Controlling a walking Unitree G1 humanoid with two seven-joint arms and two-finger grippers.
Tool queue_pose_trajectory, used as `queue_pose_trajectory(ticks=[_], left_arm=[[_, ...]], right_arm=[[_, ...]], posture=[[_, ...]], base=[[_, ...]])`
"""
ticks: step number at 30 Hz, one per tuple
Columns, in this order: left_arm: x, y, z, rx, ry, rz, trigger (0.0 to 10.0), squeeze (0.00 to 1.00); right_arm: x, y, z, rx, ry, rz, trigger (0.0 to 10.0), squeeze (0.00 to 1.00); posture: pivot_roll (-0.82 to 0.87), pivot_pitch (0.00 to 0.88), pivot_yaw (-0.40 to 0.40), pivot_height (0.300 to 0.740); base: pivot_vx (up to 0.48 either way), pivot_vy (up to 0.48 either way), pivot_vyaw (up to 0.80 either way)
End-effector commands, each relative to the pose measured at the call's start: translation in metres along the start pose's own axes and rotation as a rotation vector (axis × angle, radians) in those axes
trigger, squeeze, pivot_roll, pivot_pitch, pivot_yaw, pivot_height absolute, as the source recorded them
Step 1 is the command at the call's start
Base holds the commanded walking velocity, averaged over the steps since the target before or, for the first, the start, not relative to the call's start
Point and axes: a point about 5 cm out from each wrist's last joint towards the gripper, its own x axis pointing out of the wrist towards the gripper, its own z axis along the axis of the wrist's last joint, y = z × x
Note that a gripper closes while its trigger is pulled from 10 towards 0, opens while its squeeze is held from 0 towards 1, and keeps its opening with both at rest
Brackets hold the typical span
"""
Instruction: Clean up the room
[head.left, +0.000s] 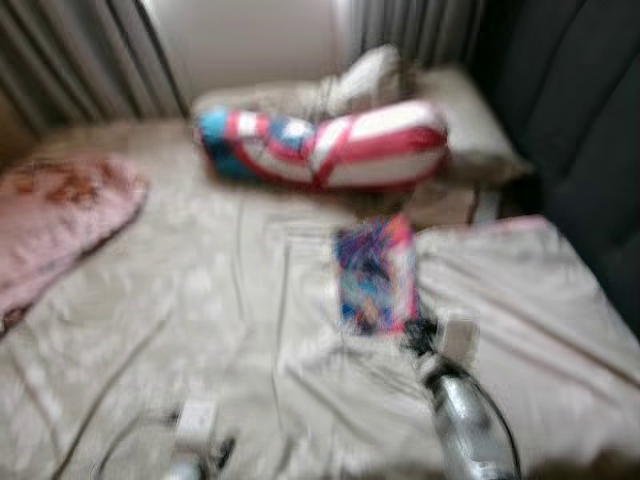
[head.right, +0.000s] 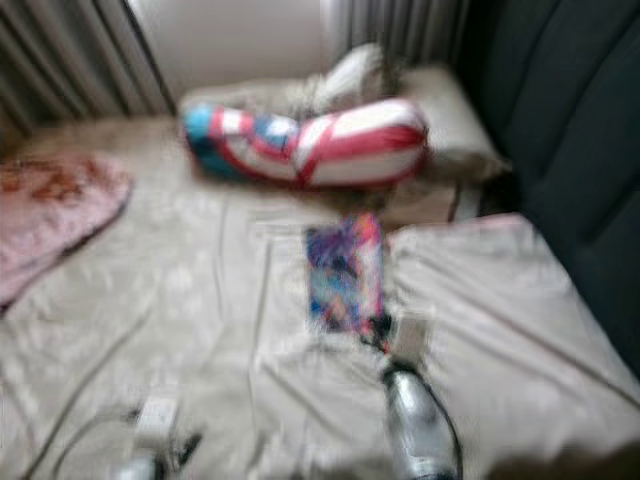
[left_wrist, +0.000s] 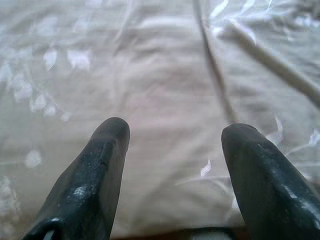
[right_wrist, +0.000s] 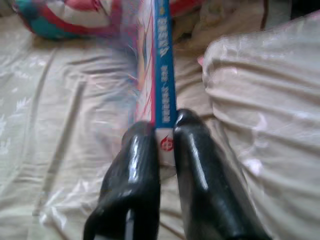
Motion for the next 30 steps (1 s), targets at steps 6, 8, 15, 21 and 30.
queue_pose_trajectory(ticks=[6,8,15,21,30], left_arm=[[0.000,0.017,0.016,-0.082,-0.104,0.044,10.0,0.00],[0.001,0.019,0.025,-0.089,-0.150,0.046,10.0,0.00],[-0.004,0.029,0.068,-0.103,-0.424,0.055,10.0,0.00],[-0.024,0.037,0.091,-0.081,-0.605,0.063,10.0,0.00],[-0.040,0.017,0.097,-0.049,-0.662,-0.005,10.0,0.00]], right_arm=[[0.004,0.012,0.008,0.012,-0.045,0.048,10.0,0.00],[0.003,0.013,0.008,0.012,-0.040,0.056,10.0,0.00],[0.002,0.016,0.007,0.011,-0.037,0.081,10.0,0.00],[-0.002,0.014,0.009,-0.029,-0.068,0.092,10.0,0.00],[-0.007,0.005,0.017,-0.050,-0.118,0.060,10.0,0.00]], posture=[[-0.02,0.033,0.007,0.740],[-0.02,0.032,0.007,0.740],[-0.03,0.036,0.002,0.740],[-0.03,0.040,-0.008,0.740],[-0.05,0.018,-0.017,0.740]], base=[[0.000,0.000,0.00],[0.000,0.000,0.00],[0.000,0.000,0.00],[0.000,0.000,0.00],[0.000,0.000,0.00]])
